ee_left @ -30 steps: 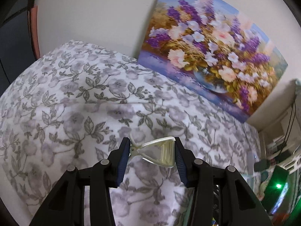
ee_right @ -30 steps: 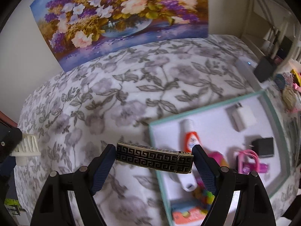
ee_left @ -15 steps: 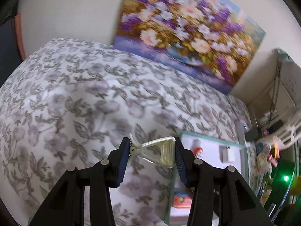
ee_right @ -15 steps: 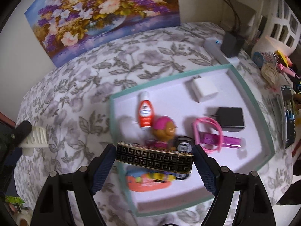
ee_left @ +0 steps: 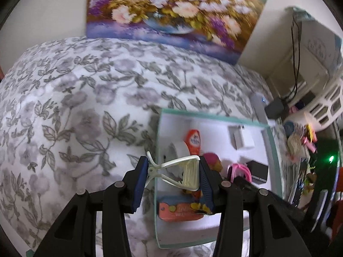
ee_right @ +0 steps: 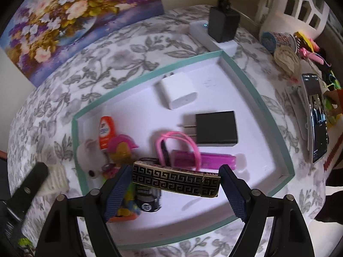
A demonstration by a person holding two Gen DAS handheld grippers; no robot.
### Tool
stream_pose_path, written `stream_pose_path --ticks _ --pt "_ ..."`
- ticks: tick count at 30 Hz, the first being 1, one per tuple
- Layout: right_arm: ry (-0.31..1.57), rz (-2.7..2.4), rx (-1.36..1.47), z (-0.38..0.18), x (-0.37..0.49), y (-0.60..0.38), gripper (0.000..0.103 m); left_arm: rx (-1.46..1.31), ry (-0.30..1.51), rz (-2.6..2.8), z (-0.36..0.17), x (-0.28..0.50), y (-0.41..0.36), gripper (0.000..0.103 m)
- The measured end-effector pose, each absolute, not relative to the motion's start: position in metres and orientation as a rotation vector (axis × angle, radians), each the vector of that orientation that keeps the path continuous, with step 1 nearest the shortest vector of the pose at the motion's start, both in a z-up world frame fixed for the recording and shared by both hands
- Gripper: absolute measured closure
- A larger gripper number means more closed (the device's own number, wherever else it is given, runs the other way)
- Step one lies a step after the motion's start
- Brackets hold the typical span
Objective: Organize rigid objects
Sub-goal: 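Carry the white clip and gold bar over the white tray with both grippers, then open both grippers to drop the clip and gold bar into the tray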
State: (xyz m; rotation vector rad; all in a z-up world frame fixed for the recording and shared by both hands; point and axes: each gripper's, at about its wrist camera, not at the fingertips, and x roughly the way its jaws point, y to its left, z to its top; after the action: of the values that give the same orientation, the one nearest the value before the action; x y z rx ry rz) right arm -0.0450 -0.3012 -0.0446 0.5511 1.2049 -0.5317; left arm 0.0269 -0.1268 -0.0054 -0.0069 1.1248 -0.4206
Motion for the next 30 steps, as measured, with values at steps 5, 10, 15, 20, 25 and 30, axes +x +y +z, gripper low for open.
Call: stream_pose_path --ticks 5,10,15,20,25,30 --pt "1.214 -0.532 0.575 -0.048 -0.048 -0.310 0.018 -0.020 1.185 -0.458 -0.018 0.023 -0.136 0.055" --pt "1.229 -0.529 0.570 -0.052 -0.048 -0.312 0.018 -0.022 1.232 -0.454 -0.030 0.022 -0.142 0.055" --pt "1.236 -0.523 0.583 -0.055 -0.048 -0.315 0.018 -0.017 1.262 -0.444 -0.038 0.024 -0.142 0.055" --pt "1.233 -0.522 0.575 -0.054 -0.048 -0.314 0.018 -0.023 1.278 -0.438 -0.042 0.026 -0.140 0.055" --pt "1.235 -0.519 0.567 -0.053 -0.046 -0.313 0.018 -0.039 1.291 -0.438 -0.042 0.027 -0.138 0.055" --pt "1.237 -0.507 0.568 -0.052 -0.046 -0.312 0.018 -0.066 1.311 -0.436 -0.044 0.028 -0.135 0.054"
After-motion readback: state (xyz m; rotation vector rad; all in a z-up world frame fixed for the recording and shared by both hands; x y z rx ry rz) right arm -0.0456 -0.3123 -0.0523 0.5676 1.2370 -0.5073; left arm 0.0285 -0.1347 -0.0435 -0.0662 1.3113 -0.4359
